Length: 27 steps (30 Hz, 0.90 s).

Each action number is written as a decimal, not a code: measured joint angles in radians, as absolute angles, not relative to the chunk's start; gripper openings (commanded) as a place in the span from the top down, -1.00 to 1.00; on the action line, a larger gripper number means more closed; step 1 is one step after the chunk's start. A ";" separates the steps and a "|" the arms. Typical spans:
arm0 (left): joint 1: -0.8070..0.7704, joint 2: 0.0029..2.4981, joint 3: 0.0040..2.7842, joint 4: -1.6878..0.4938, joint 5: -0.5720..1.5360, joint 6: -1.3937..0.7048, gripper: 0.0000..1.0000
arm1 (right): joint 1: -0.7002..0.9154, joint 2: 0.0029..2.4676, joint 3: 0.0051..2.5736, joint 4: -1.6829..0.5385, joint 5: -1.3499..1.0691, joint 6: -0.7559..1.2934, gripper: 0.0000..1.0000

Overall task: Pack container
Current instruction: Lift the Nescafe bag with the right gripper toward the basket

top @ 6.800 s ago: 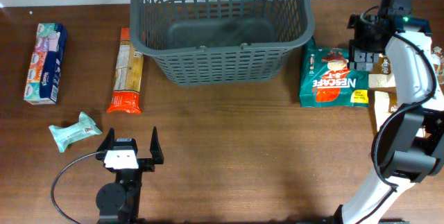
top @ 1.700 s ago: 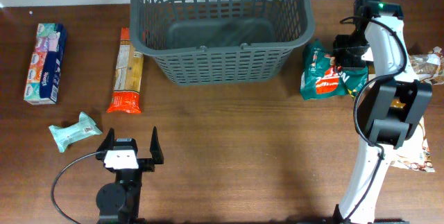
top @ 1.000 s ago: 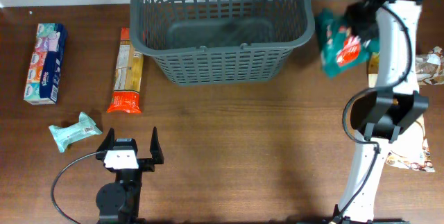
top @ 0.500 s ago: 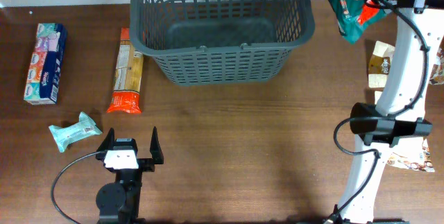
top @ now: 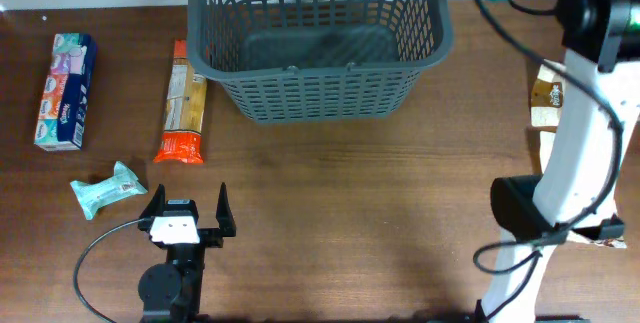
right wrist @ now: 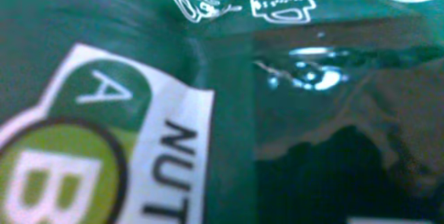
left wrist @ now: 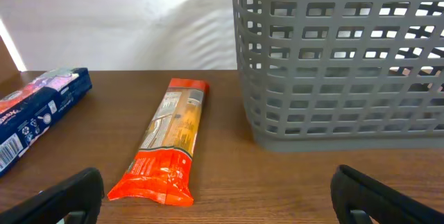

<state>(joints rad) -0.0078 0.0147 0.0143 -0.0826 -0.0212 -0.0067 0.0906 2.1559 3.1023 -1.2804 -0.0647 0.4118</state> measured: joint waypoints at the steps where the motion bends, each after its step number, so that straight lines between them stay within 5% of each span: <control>1: -0.008 0.015 0.014 -0.083 -0.021 -0.007 -0.99 | 0.107 2.149 3.105 -1.269 -0.070 0.400 0.92; 12: -0.008 0.015 0.014 -0.083 -0.021 -0.007 -0.99 | 0.252 2.165 3.047 -1.182 -0.139 0.306 0.92; 27: -0.008 0.015 0.014 -0.083 -0.022 -0.007 -0.98 | 0.257 2.203 2.629 -1.108 -0.213 0.289 0.92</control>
